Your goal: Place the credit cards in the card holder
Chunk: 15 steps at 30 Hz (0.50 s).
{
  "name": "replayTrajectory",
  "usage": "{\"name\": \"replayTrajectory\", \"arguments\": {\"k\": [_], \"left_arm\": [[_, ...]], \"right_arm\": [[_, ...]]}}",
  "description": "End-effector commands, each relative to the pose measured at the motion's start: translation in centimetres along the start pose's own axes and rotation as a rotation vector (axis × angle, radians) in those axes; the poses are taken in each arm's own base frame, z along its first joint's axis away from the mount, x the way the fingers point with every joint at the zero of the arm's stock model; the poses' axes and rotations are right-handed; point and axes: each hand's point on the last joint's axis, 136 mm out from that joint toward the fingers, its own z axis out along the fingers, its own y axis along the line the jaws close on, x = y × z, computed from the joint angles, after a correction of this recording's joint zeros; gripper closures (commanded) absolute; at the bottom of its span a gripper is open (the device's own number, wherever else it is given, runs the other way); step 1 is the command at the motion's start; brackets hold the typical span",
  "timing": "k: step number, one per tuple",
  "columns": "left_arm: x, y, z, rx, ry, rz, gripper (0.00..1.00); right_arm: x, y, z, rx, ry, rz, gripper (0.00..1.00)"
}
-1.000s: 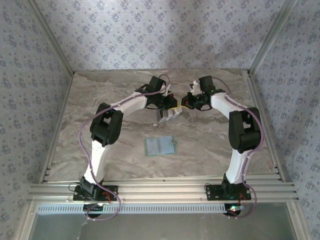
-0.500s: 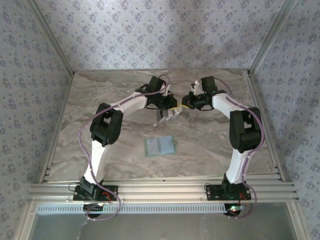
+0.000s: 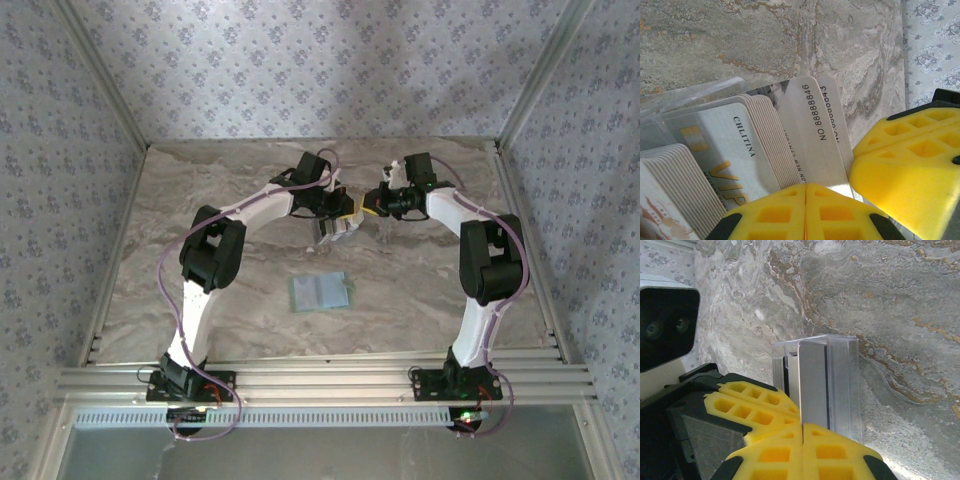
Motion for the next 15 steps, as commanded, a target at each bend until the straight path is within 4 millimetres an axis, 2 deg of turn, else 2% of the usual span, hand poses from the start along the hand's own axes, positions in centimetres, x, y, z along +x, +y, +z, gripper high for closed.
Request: {"name": "replayTrajectory", "arguments": {"k": [1, 8, 15], "left_arm": [[0.5, 1.2, -0.2, -0.025, 0.014, -0.017, 0.93], [-0.1, 0.3, -2.0, -0.005, -0.015, -0.011, 0.92], [0.0, -0.9, -2.9, 0.035, -0.019, 0.007, 0.89]], "right_arm": [[0.3, 0.4, 0.4, -0.042, 0.019, 0.006, 1.0], [0.7, -0.9, 0.9, 0.05, 0.024, -0.01, 1.0], [1.2, -1.2, 1.5, 0.09, 0.038, -0.027, 1.0]]}}
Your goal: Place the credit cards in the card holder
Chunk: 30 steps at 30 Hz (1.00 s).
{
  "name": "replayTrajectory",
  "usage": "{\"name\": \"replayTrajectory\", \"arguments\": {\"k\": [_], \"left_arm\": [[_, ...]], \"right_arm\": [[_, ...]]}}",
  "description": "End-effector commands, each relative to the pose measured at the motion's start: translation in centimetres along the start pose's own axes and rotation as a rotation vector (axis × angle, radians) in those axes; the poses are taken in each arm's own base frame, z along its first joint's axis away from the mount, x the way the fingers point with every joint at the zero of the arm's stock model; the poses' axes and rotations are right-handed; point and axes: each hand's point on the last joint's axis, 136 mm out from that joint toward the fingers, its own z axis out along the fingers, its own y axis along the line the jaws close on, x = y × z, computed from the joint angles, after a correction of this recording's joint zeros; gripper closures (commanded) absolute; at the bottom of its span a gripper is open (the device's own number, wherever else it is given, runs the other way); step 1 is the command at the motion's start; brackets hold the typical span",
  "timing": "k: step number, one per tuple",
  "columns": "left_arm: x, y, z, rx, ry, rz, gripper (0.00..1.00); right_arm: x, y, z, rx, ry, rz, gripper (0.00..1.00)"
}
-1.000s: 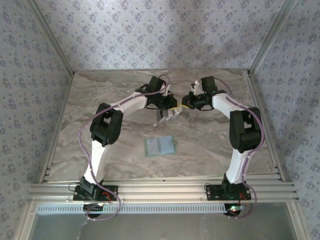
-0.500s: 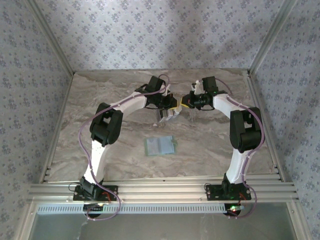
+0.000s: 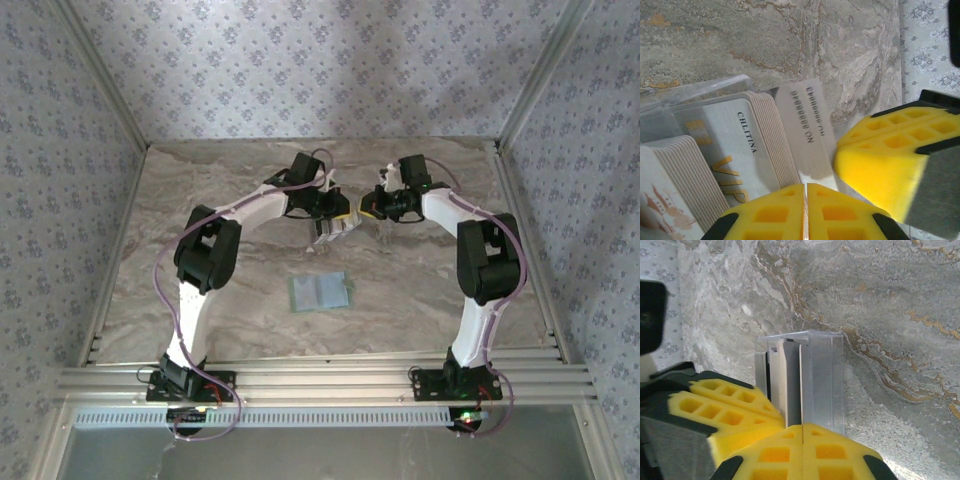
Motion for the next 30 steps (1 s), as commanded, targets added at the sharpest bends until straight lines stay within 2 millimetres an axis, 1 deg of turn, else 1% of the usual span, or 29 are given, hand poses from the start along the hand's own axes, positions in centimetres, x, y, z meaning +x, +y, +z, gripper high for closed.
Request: {"name": "replayTrajectory", "arguments": {"k": [1, 8, 12, 17, 24, 27, 30], "left_arm": [[-0.1, -1.6, -1.8, 0.026, -0.011, 0.022, 0.89], [0.0, -1.8, -2.5, 0.023, -0.021, 0.034, 0.88], [0.0, -1.6, -2.8, 0.013, -0.028, 0.035, 0.88], [0.1, -1.6, -3.2, 0.005, -0.035, 0.038, 0.87], [0.3, -2.0, -4.6, -0.004, -0.053, 0.054, 0.83], [0.7, -2.0, -5.4, -0.021, -0.067, 0.064, 0.8], [1.4, -1.8, -6.6, -0.052, -0.087, 0.078, 0.77]], "right_arm": [[0.4, -0.4, 0.7, 0.031, 0.025, -0.009, 1.0], [0.7, 0.5, 0.5, 0.074, 0.019, -0.064, 1.0], [0.6, 1.3, -0.5, 0.125, -0.008, -0.112, 1.0], [0.1, 1.2, -2.0, 0.176, -0.059, -0.119, 1.0], [-0.2, 1.7, -3.0, 0.159, -0.083, -0.118, 1.0], [-0.3, 1.8, -3.5, 0.168, -0.099, -0.12, 1.0], [-0.7, 1.8, -4.4, 0.192, -0.139, -0.125, 1.0]]}}
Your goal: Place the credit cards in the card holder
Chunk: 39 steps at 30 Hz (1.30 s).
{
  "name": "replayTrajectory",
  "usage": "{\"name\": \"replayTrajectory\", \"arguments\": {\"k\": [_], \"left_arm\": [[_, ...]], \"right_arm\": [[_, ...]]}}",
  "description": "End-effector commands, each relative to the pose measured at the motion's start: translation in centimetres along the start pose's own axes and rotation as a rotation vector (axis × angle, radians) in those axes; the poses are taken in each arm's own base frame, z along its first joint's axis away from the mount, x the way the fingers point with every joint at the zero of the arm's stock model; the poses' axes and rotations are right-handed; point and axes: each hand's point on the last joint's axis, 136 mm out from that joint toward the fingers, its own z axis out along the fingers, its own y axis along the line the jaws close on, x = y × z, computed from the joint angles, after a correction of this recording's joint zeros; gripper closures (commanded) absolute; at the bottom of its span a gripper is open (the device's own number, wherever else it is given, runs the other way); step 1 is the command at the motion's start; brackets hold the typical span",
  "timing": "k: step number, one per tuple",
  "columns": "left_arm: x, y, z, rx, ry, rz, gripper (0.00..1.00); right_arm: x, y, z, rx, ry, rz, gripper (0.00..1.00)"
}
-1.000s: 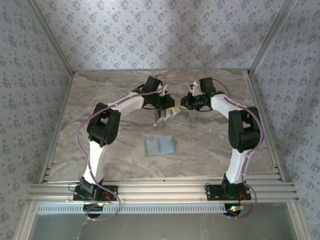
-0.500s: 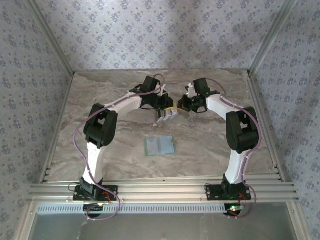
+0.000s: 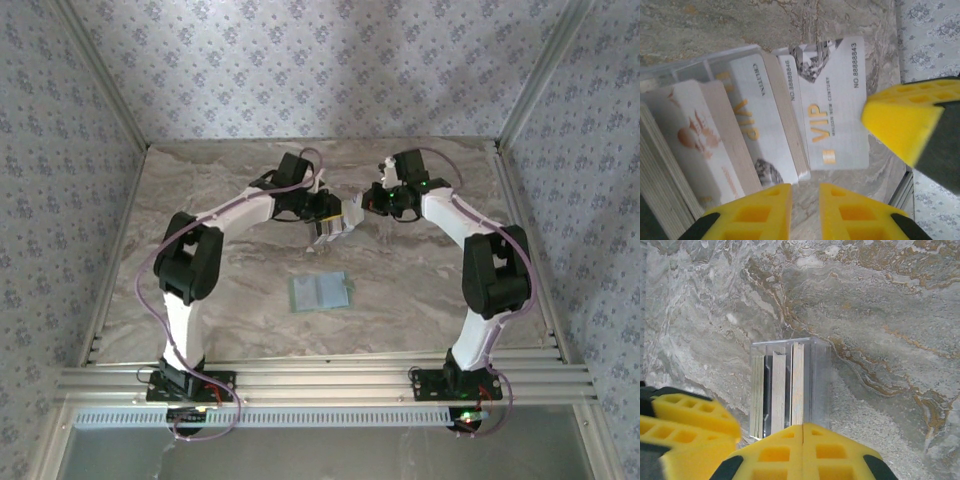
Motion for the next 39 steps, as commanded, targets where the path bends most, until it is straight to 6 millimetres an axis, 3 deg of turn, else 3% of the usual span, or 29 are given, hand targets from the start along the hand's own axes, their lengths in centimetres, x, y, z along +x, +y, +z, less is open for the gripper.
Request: {"name": "replayTrajectory", "arguments": {"k": [1, 5, 11, 17, 19, 24, 31, 39], "left_arm": [[0.0, -0.9, -3.0, -0.032, -0.055, 0.054, 0.76], [1.6, 0.3, -4.8, -0.095, -0.078, 0.059, 0.7], [3.9, 2.6, -7.2, -0.177, -0.109, 0.029, 0.63], [7.6, 6.0, -9.4, -0.316, -0.097, 0.021, 0.55], [9.1, 7.5, -9.9, -0.384, -0.08, 0.026, 0.53], [12.4, 9.6, -10.0, -0.499, -0.02, 0.081, 0.48], [15.1, 11.7, -8.1, -0.623, 0.073, 0.157, 0.48], [16.1, 12.7, -6.1, -0.678, 0.114, 0.226, 0.48]], "right_arm": [[-0.5, 0.0, -2.2, 0.038, -0.054, -0.015, 1.0], [-0.8, 0.1, -3.4, 0.06, -0.094, -0.022, 1.0], [-0.5, 0.6, -3.7, 0.043, -0.089, -0.02, 1.0], [0.3, 1.8, -5.3, 0.04, -0.114, -0.045, 1.0], [1.3, 2.9, -6.0, 0.022, -0.116, -0.062, 1.0], [6.6, 4.2, -5.6, -0.019, -0.079, -0.11, 1.0], [13.5, 7.2, -3.6, -0.193, 0.006, -0.133, 1.0], [17.4, 6.2, -1.6, -0.228, 0.09, -0.105, 1.0]]}}
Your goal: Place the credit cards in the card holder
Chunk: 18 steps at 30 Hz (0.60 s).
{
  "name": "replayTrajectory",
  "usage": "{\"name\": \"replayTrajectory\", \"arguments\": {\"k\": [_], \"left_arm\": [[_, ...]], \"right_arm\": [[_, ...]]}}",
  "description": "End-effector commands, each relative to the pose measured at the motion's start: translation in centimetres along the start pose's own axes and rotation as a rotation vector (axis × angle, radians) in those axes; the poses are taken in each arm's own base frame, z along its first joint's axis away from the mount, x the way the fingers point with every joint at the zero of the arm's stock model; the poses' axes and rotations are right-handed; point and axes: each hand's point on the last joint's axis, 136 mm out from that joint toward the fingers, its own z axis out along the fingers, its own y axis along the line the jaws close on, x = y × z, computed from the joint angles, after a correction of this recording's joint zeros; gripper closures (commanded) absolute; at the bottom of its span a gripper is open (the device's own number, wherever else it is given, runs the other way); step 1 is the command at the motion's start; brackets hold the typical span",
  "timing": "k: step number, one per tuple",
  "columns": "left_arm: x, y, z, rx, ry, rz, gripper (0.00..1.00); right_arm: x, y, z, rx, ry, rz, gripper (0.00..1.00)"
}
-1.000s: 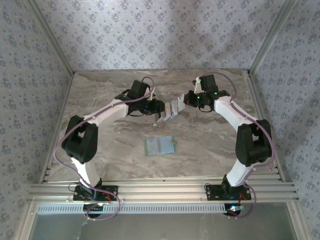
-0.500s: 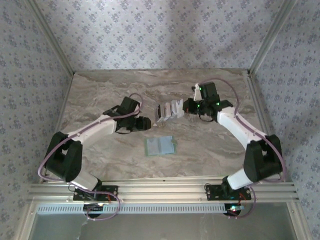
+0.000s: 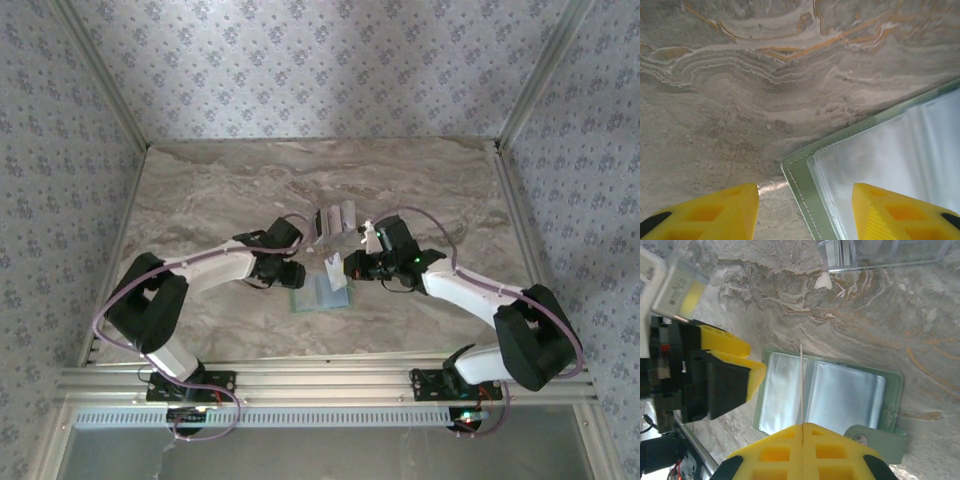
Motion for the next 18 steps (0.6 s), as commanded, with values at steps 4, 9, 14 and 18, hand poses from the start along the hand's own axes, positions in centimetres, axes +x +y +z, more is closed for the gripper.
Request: {"name": "replayTrajectory", "arguments": {"k": [4, 9, 14, 18], "left_arm": [[0.6, 0.4, 1.5, -0.074, 0.014, 0.065, 0.49], [1.3, 1.0, 2.1, -0.104, 0.029, 0.069, 0.54], [2.1, 0.7, 2.6, -0.084, 0.044, 0.069, 0.6], [2.4, 0.3, 2.8, -0.063, 0.058, 0.067, 0.66]], "right_arm": [[1.1, 0.4, 0.9, -0.049, 0.013, 0.003, 1.0], [2.1, 0.1, 1.5, -0.057, 0.037, 0.042, 1.0], [3.4, -0.7, 2.8, -0.063, 0.089, 0.112, 1.0], [4.2, -0.9, 3.4, -0.082, 0.112, 0.157, 1.0]]}}
